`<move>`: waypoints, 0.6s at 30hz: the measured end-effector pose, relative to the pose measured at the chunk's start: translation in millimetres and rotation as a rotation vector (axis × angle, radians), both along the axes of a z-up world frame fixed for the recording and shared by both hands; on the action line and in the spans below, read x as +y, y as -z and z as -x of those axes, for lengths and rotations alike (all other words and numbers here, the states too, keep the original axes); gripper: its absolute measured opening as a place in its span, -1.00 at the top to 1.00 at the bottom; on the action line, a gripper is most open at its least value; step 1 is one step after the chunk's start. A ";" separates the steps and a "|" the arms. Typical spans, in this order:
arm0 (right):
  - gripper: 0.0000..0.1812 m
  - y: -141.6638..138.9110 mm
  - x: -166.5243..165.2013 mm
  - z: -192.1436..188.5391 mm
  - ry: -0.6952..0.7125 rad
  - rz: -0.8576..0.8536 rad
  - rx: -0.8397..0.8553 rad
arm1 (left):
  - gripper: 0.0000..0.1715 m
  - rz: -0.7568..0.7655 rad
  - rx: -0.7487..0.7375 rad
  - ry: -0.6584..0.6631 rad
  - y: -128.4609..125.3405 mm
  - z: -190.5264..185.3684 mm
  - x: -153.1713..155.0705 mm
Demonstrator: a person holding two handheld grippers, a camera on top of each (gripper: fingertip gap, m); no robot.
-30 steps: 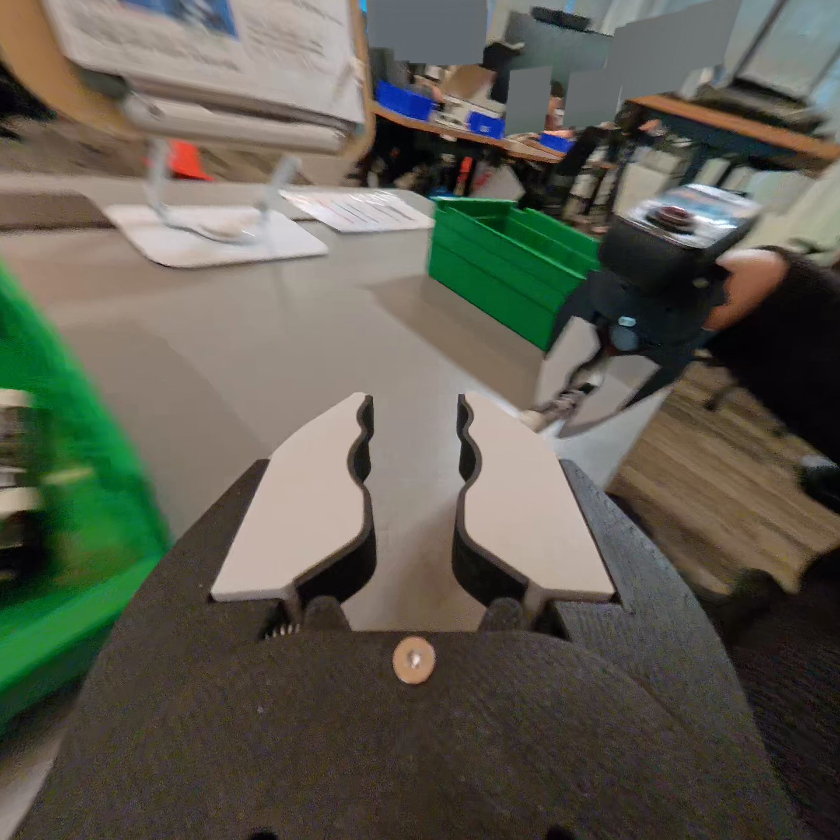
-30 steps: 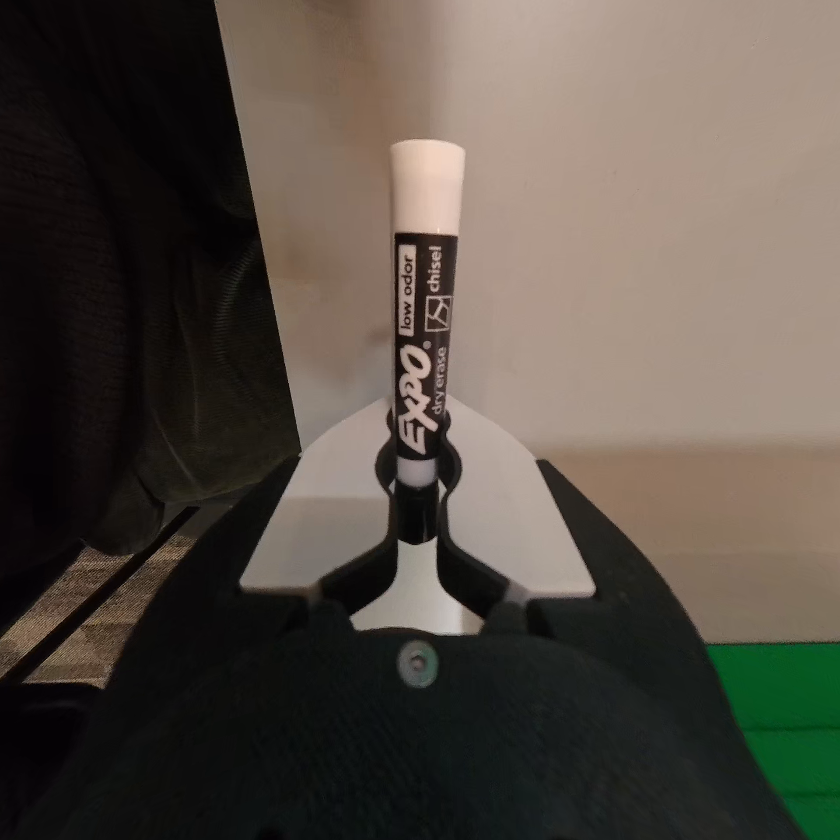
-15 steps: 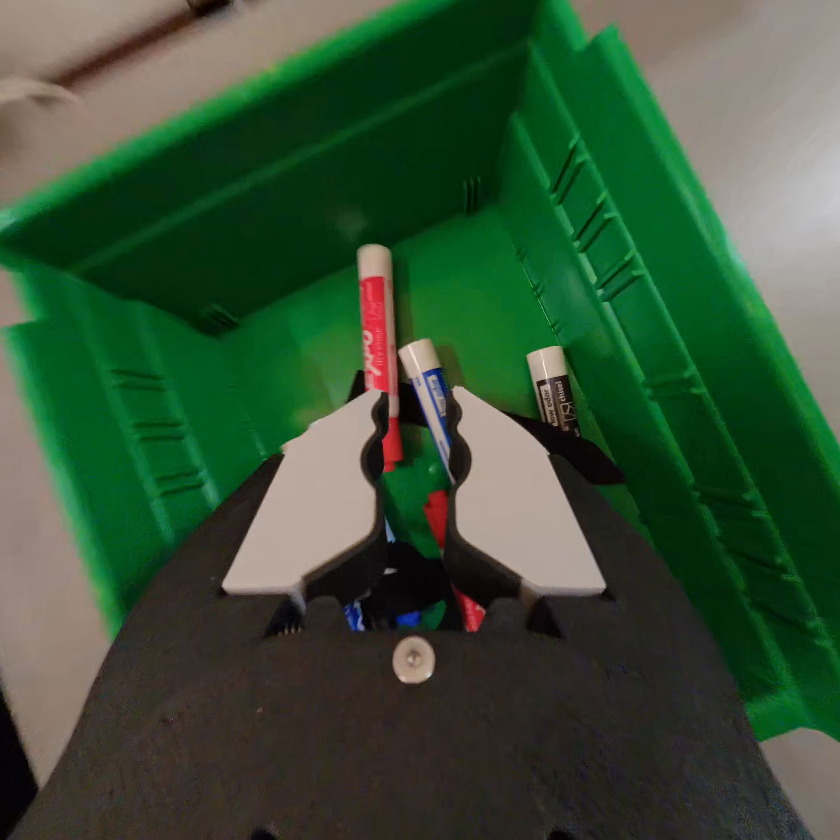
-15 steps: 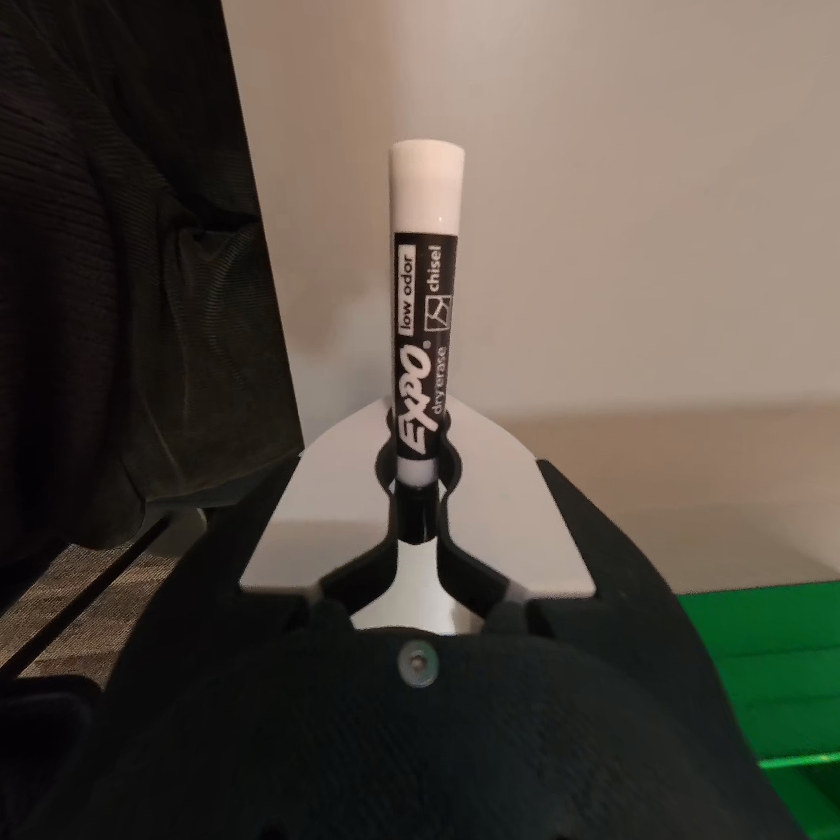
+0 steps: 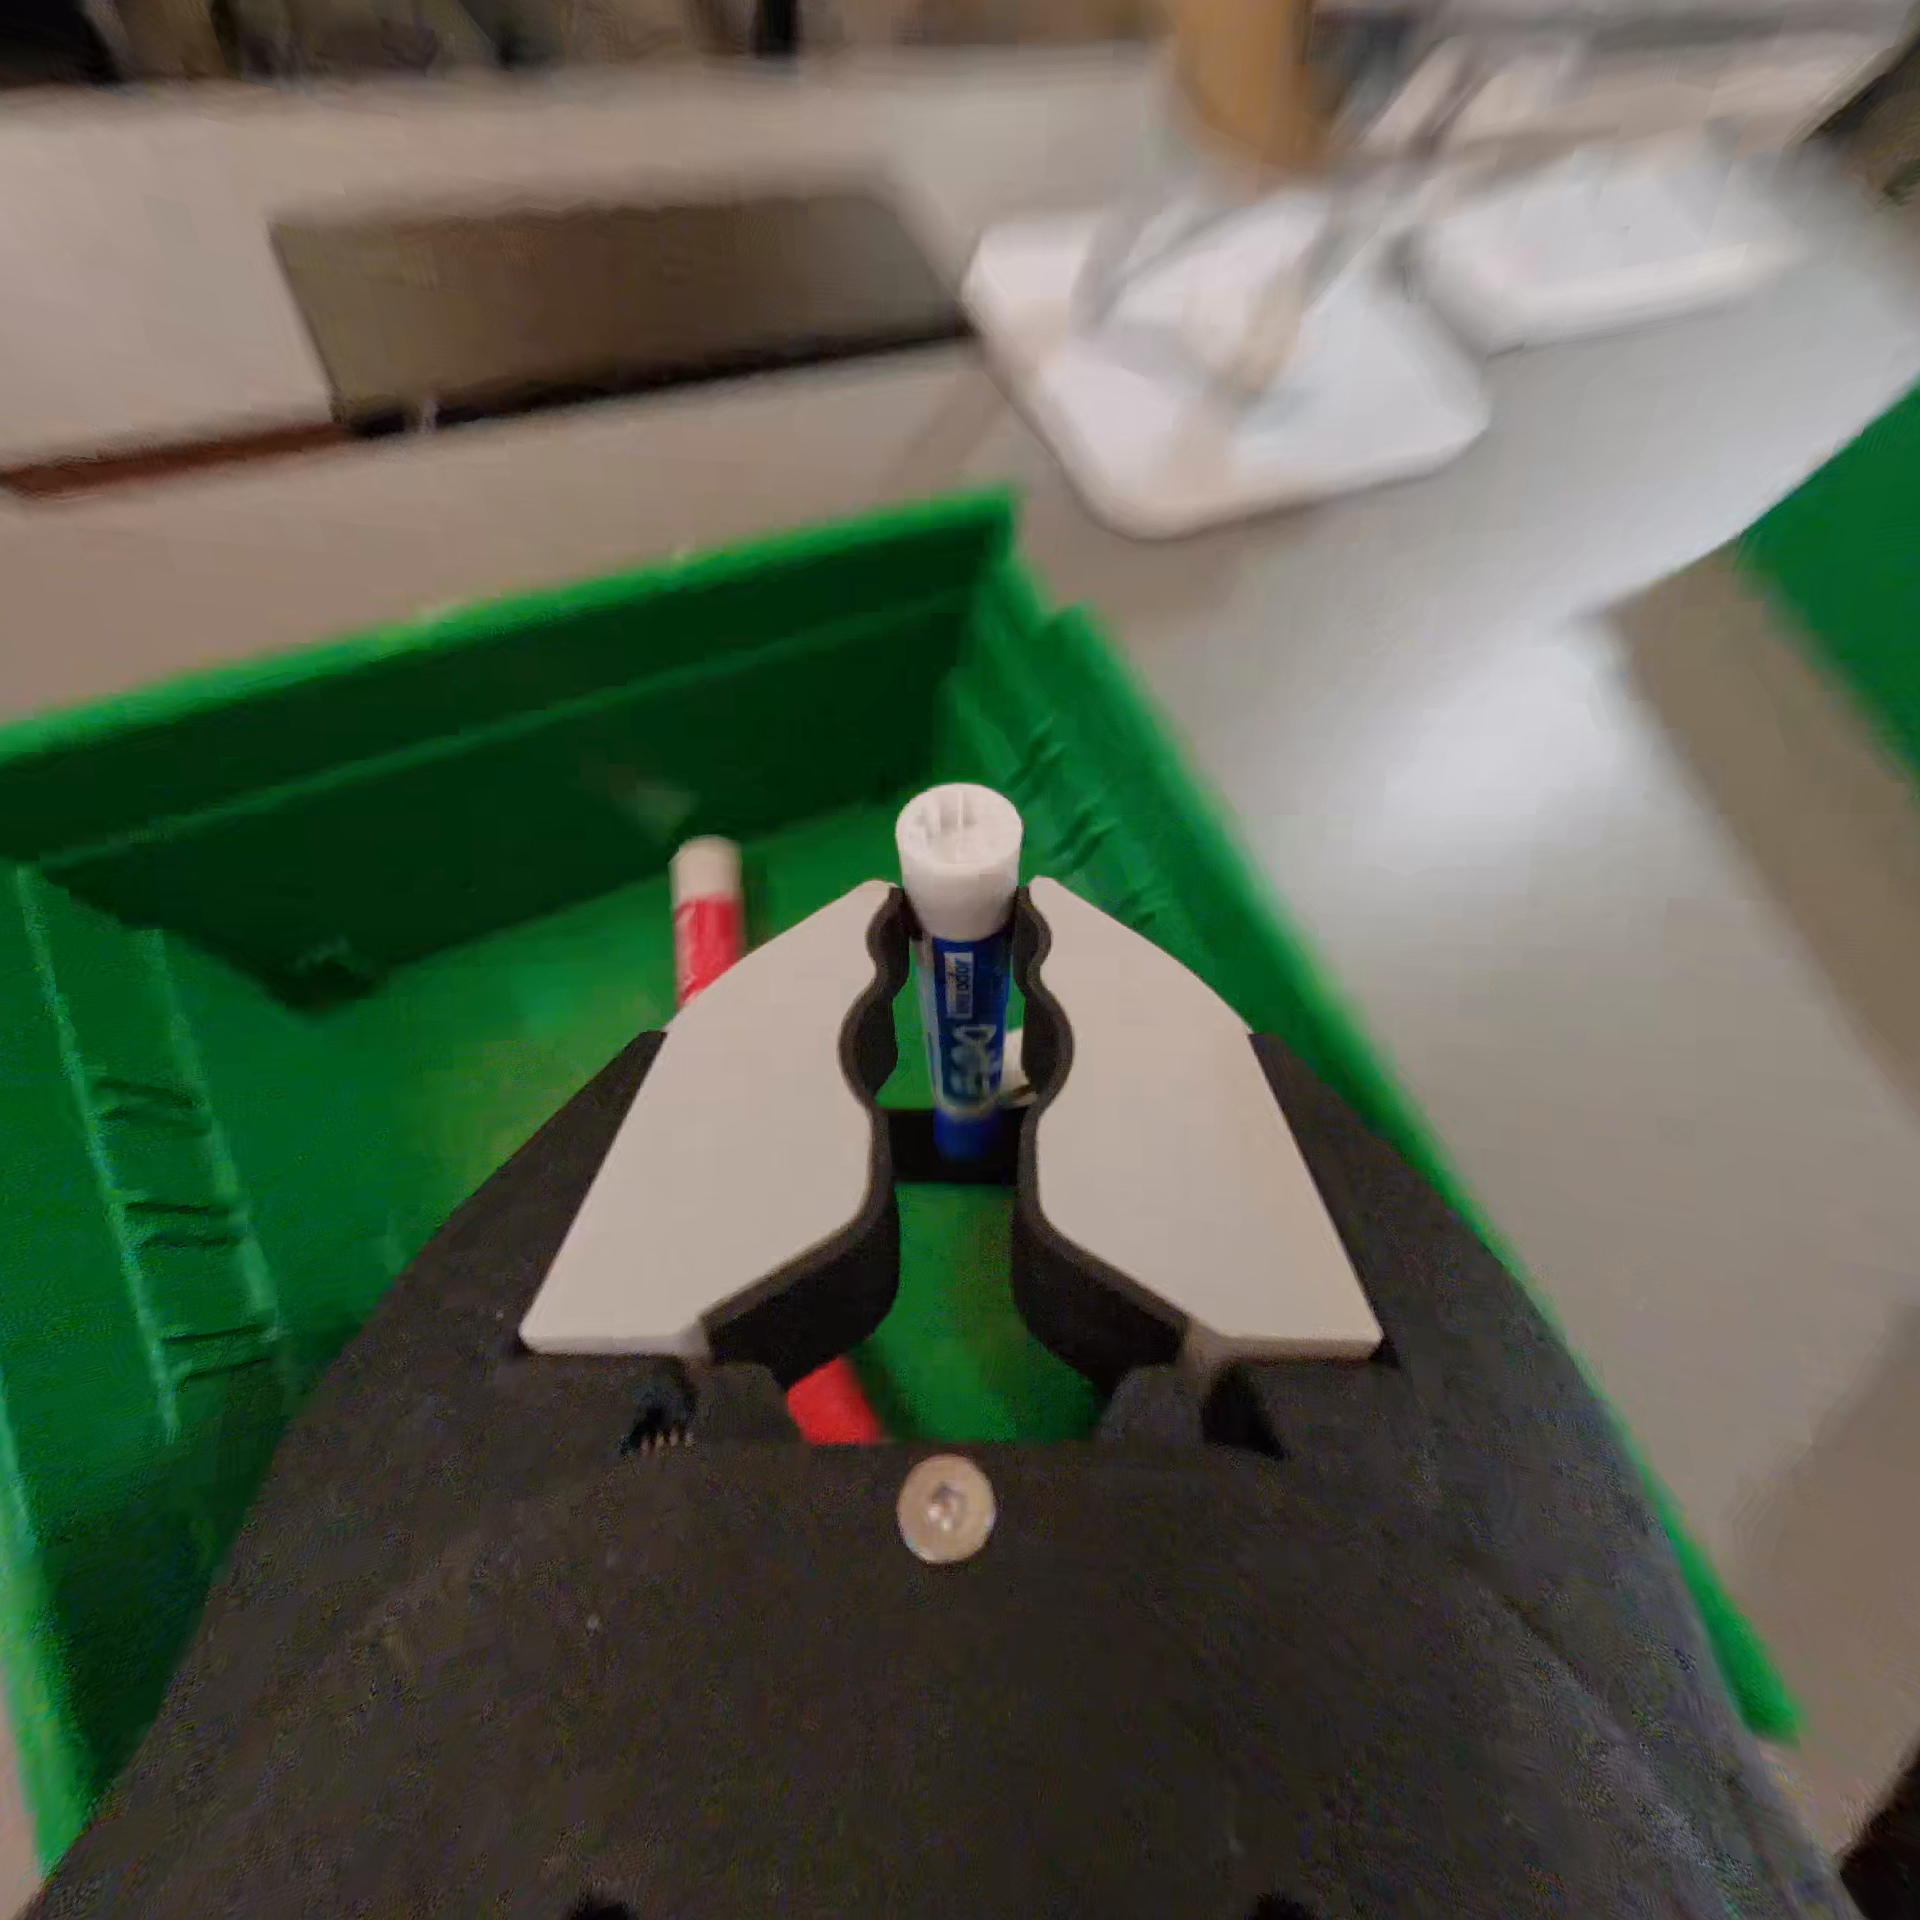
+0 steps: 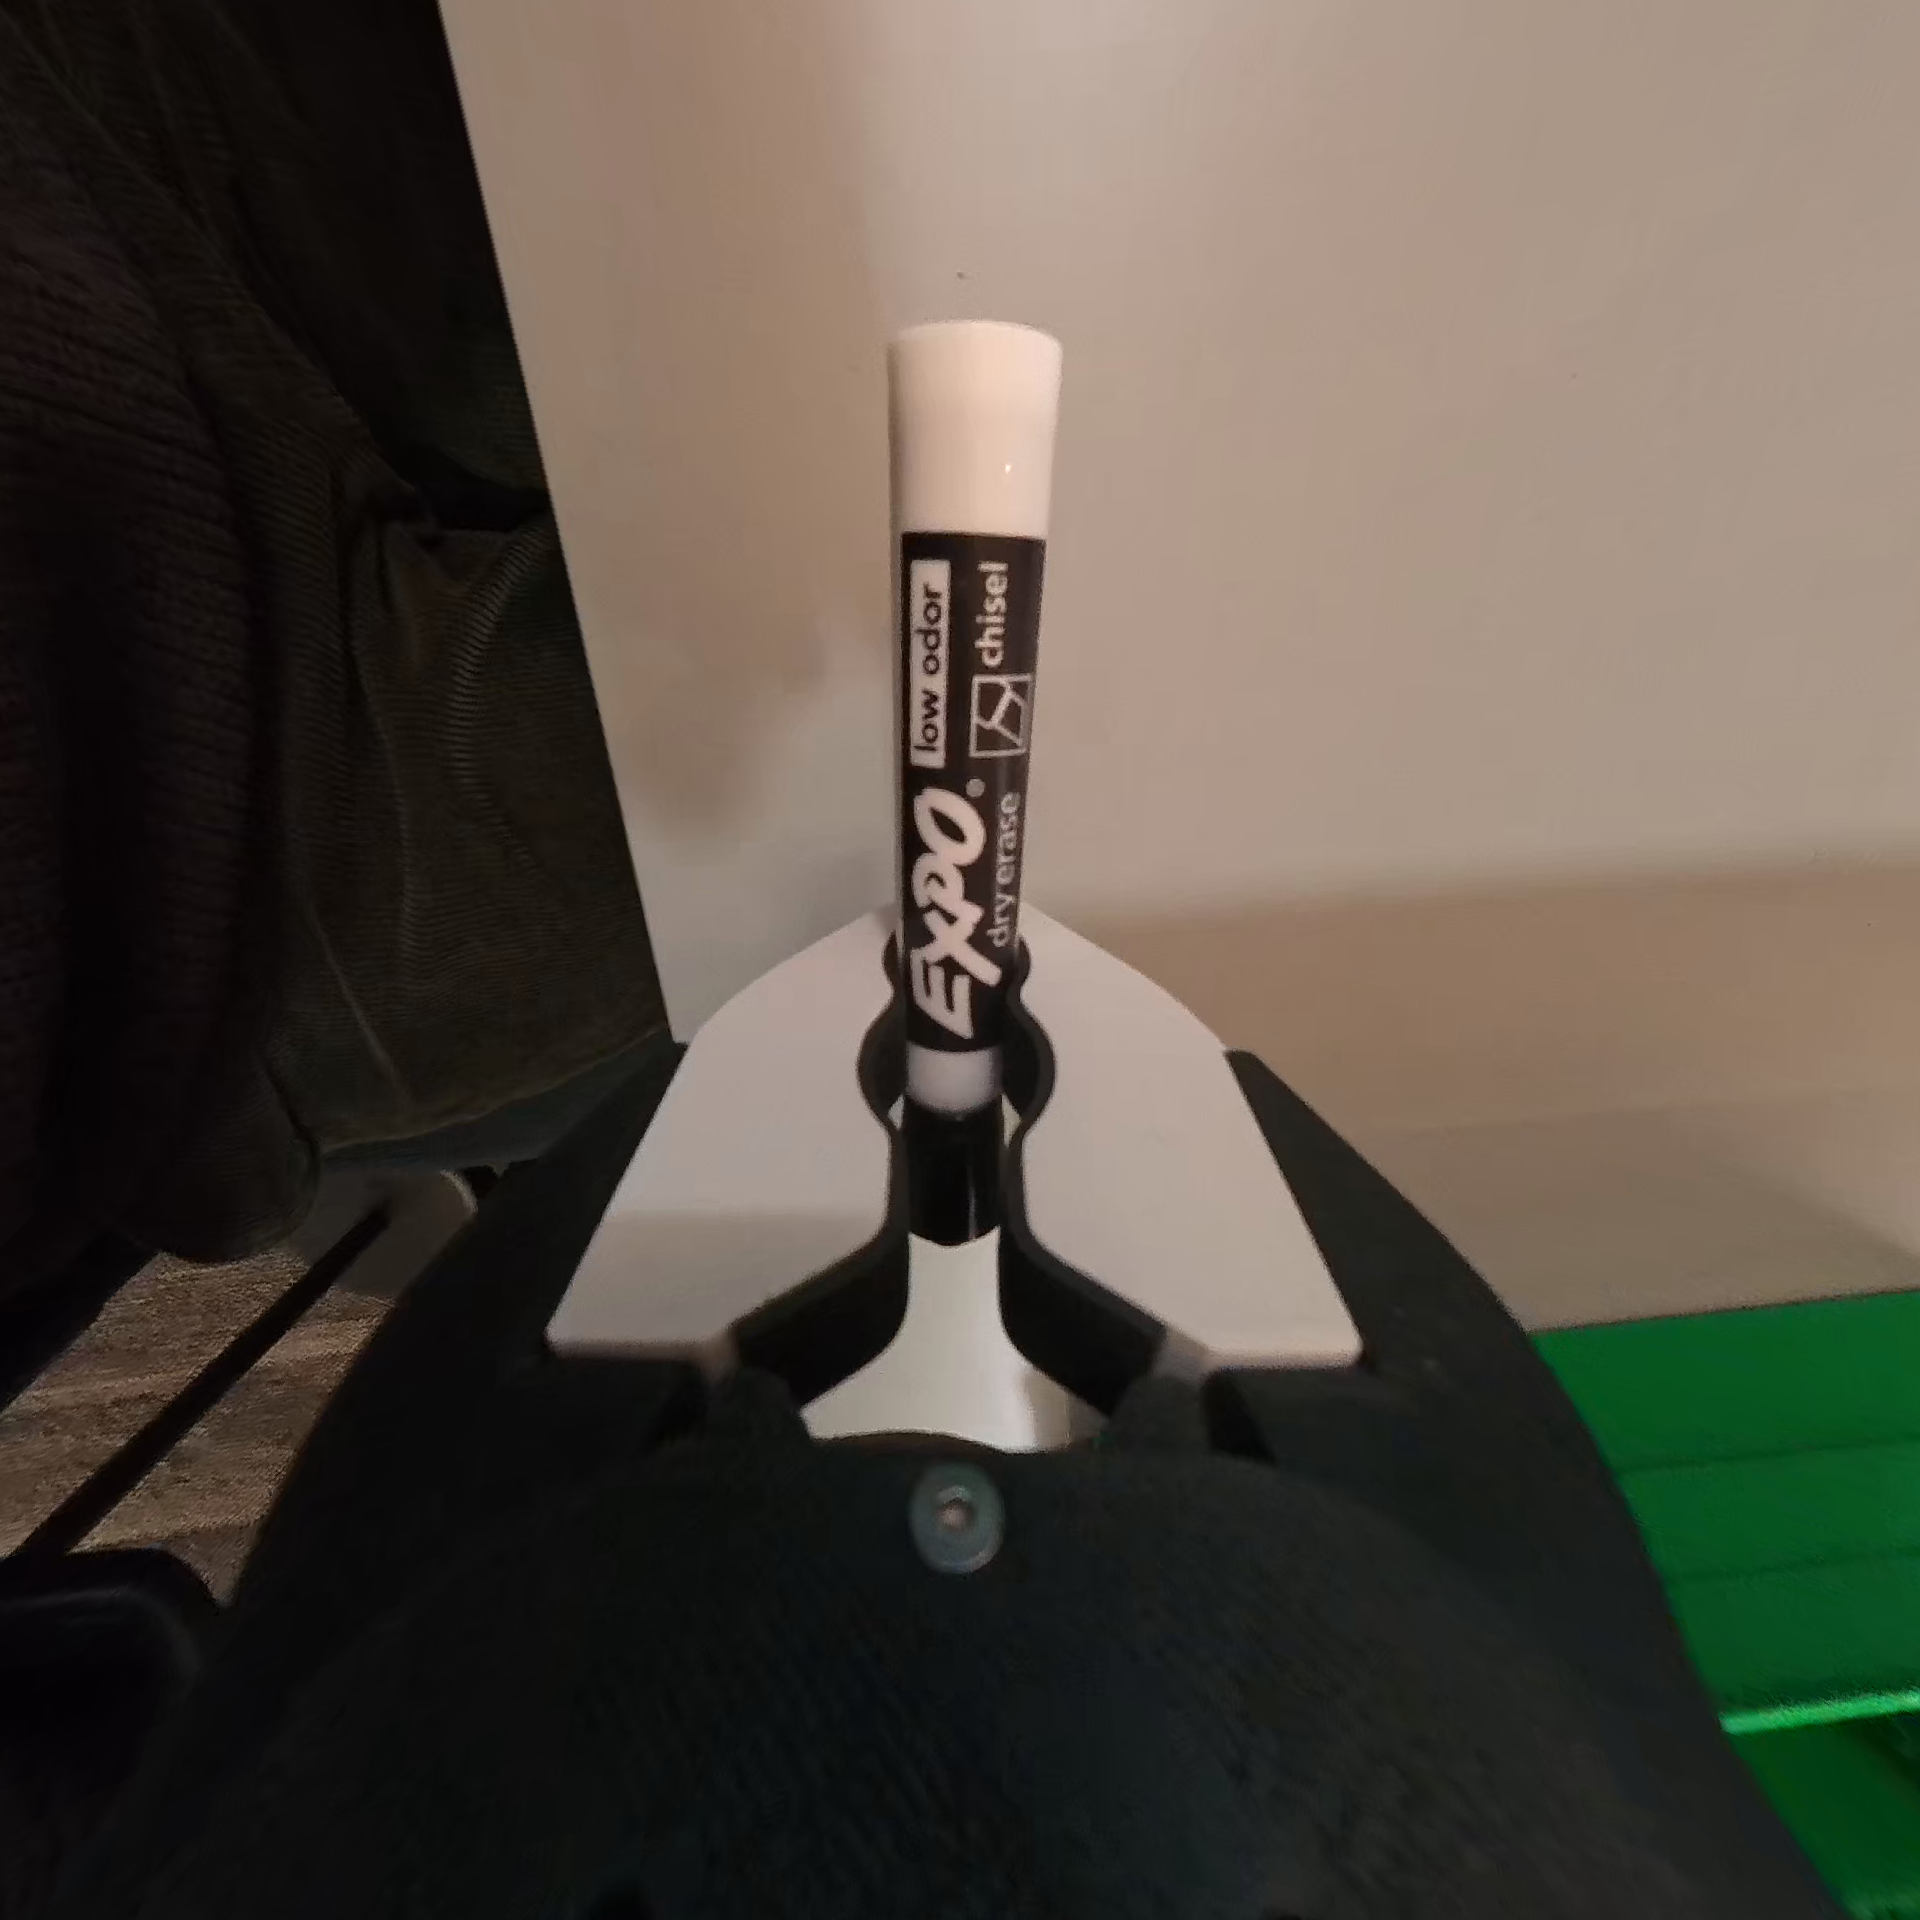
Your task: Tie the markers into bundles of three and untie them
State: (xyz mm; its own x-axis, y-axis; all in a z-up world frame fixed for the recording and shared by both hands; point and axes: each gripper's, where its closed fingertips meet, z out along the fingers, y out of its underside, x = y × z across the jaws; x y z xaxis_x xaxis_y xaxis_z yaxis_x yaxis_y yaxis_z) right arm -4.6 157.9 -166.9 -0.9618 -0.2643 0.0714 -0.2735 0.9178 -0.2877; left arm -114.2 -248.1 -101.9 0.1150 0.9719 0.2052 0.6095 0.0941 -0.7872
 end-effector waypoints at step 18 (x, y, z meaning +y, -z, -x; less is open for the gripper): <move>0.85 5.4 -0.3 -6.0 -0.019 -0.032 0.014 | 0.77 -0.226 0.267 -0.177 -31.2 -54.6 18.1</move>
State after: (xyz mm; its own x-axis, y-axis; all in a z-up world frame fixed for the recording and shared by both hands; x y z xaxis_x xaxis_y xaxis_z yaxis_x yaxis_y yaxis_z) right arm 1.3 157.5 -172.3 -0.9555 -0.2851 0.0755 -0.2949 0.9211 -0.2542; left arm -59.7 -230.0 -70.7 0.0277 0.9152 0.4020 0.3450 0.3687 -0.8631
